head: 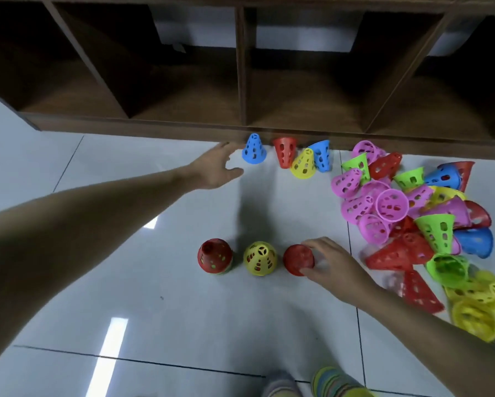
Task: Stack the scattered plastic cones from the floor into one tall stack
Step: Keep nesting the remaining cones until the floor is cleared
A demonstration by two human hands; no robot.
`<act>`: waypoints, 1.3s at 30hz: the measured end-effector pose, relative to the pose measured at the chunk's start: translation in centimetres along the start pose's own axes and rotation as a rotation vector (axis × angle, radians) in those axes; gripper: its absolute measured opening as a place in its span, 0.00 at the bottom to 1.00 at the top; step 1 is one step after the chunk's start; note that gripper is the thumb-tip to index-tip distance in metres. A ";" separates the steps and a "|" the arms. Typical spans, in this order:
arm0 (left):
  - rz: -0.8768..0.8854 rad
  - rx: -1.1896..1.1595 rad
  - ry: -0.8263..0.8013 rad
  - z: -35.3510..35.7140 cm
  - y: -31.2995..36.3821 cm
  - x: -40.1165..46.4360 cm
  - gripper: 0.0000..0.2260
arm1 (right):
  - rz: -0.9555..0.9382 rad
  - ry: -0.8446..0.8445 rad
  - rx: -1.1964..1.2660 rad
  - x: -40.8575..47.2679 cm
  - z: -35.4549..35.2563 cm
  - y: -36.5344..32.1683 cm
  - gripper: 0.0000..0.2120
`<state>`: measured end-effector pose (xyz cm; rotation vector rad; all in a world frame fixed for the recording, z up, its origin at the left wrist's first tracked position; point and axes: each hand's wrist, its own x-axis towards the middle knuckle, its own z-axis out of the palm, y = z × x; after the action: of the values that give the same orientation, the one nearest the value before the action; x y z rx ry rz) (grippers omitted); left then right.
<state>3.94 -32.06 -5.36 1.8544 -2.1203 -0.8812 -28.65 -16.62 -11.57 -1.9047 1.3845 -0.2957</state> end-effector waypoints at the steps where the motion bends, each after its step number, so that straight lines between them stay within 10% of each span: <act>1: 0.004 -0.010 0.033 0.5 0.3 1.6 0.27 | 0.004 0.008 0.032 0.2 0.3 0.1 0.21; 19: -0.113 -0.026 0.197 4.9 -0.2 10.0 0.17 | 0.002 0.120 0.227 -2.9 -1.4 -0.3 0.14; 39: 0.124 -0.051 0.265 -1.3 0.4 -14.9 0.21 | -0.226 0.055 0.039 0.6 1.8 -8.6 0.13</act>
<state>7.25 -18.27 -0.55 1.6880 -2.0046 -0.6184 -21.19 -15.21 -7.07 -2.0367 1.1899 -0.4850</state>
